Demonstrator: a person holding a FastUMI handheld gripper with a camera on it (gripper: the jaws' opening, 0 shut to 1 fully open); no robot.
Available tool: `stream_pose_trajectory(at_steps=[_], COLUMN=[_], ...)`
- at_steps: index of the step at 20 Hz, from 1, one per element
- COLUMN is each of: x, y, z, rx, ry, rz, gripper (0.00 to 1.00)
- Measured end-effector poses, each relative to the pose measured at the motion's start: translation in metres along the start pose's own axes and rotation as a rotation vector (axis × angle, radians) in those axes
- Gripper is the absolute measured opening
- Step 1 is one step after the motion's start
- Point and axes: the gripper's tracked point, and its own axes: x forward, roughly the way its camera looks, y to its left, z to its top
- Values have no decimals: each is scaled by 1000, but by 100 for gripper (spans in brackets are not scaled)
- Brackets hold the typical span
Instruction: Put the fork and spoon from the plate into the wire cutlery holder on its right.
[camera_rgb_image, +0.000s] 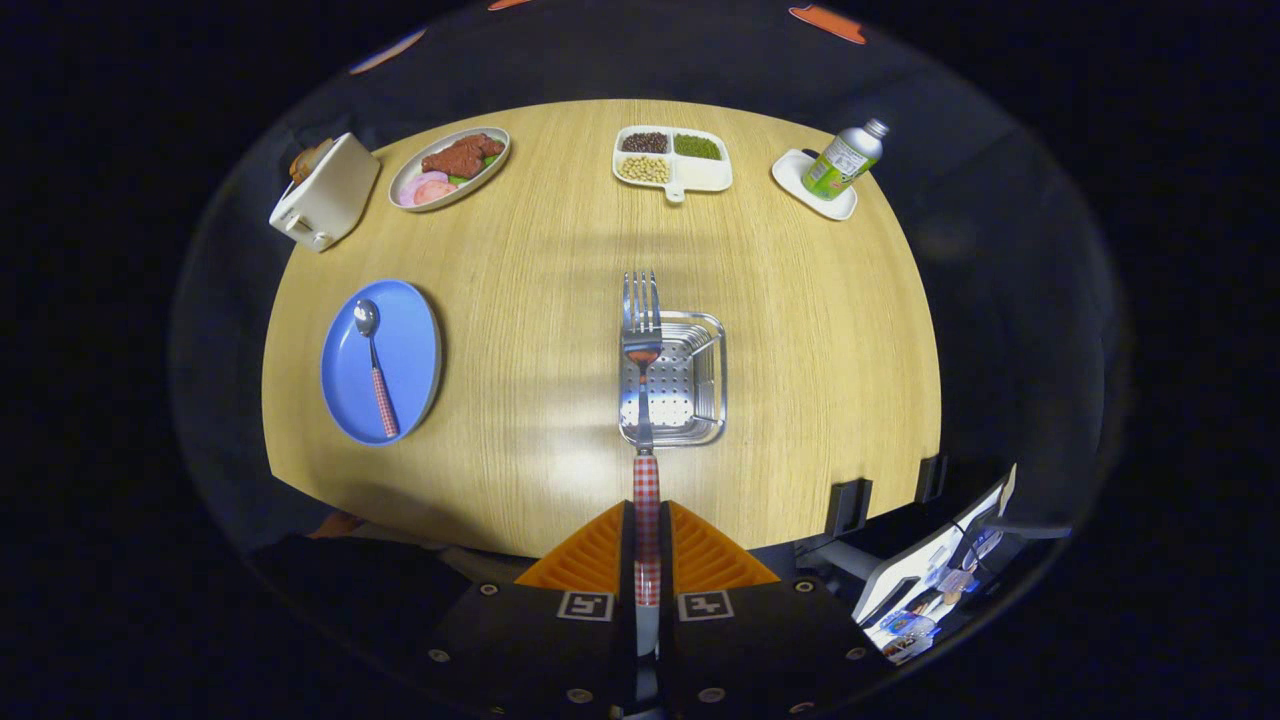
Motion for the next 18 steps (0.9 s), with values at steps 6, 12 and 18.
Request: stream_pose_trajectory(at_steps=[6,12,18], x=[8,14,26], y=[-16,-22,-20], z=[-10,-3,12], rx=[-67,-148,-145], ry=[142,298,415], rz=[37,84,120], gripper=[10,10,10])
